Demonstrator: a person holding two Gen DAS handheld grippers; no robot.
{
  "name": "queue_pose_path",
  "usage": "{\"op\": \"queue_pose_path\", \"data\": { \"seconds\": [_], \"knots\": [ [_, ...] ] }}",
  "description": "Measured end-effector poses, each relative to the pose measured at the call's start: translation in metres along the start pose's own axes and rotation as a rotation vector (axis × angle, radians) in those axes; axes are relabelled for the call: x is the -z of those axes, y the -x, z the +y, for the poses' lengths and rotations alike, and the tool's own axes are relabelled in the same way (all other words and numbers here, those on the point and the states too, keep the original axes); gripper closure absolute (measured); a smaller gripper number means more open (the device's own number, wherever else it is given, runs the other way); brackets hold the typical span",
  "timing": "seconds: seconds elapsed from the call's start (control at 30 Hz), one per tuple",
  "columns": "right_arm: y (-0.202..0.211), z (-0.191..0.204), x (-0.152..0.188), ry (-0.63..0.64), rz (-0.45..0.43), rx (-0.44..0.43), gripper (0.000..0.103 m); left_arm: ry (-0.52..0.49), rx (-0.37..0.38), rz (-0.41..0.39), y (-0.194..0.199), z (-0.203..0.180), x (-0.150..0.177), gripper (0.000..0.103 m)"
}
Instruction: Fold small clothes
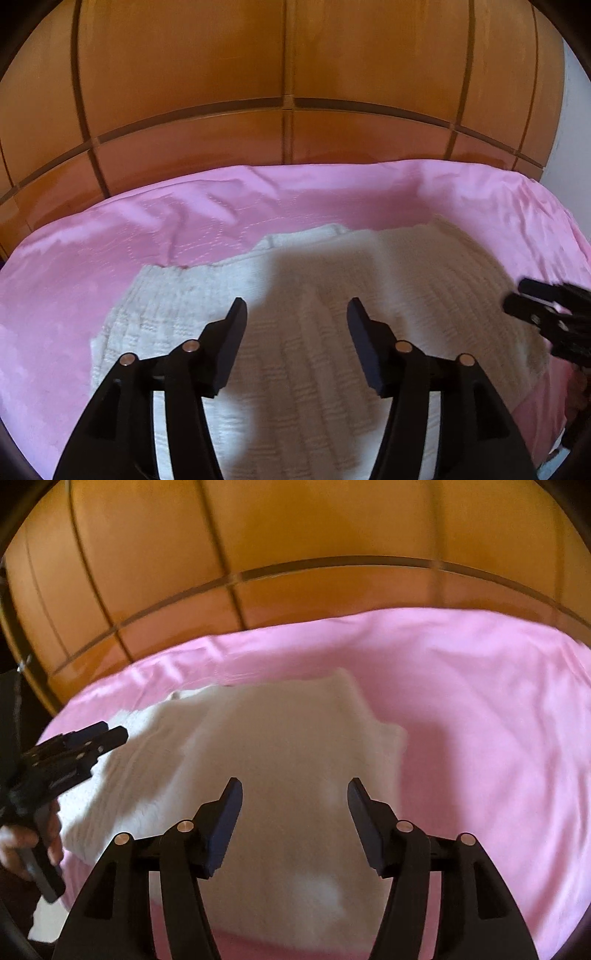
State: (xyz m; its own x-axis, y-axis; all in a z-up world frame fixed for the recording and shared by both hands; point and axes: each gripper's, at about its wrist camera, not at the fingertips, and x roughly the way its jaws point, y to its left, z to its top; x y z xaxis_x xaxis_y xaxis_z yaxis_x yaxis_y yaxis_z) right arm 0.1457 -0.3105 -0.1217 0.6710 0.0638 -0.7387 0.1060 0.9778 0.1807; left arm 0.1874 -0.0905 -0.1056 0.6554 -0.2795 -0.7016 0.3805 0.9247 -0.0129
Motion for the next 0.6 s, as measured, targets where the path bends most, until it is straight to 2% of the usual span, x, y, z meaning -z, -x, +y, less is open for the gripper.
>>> {"op": "queue_pose_path", "data": {
  "seconds": [0.07,0.13,0.23,0.33,0.47,0.5,0.53,0.57,0.6],
  "knots": [
    [-0.018,0.015,-0.013,0.039,0.014,-0.001,0.045,0.008,-0.021,0.005,-0.003,0.01,0.002,0.043],
    [-0.041,0.03,-0.028,0.056,0.05,-0.019,0.053,0.041,-0.052,0.013,-0.006,0.03,0.002,0.043],
    [-0.059,0.044,-0.043,0.076,0.06,-0.026,0.053,0.116,-0.099,0.015,-0.009,0.065,0.0,0.042],
    [-0.074,0.06,-0.056,0.096,0.063,-0.037,0.053,0.19,-0.102,0.033,-0.015,0.098,-0.001,0.04],
    [-0.099,0.074,-0.061,0.118,0.109,-0.024,0.053,0.213,-0.114,0.081,-0.037,0.123,0.0,0.041],
    [-0.108,0.077,-0.06,0.129,0.13,-0.009,0.058,0.212,-0.111,0.112,-0.046,0.128,0.003,0.053],
    [-0.114,0.079,-0.059,0.138,0.147,-0.003,0.072,0.214,-0.086,0.139,-0.054,0.131,0.006,0.067],
    [-0.118,0.08,-0.057,0.148,0.162,0.0,0.078,0.21,-0.074,0.157,-0.059,0.131,0.009,0.091],
    [-0.122,0.083,-0.055,0.169,0.17,0.009,0.087,0.198,-0.09,0.159,-0.064,0.131,0.012,0.095]
  ]
}}
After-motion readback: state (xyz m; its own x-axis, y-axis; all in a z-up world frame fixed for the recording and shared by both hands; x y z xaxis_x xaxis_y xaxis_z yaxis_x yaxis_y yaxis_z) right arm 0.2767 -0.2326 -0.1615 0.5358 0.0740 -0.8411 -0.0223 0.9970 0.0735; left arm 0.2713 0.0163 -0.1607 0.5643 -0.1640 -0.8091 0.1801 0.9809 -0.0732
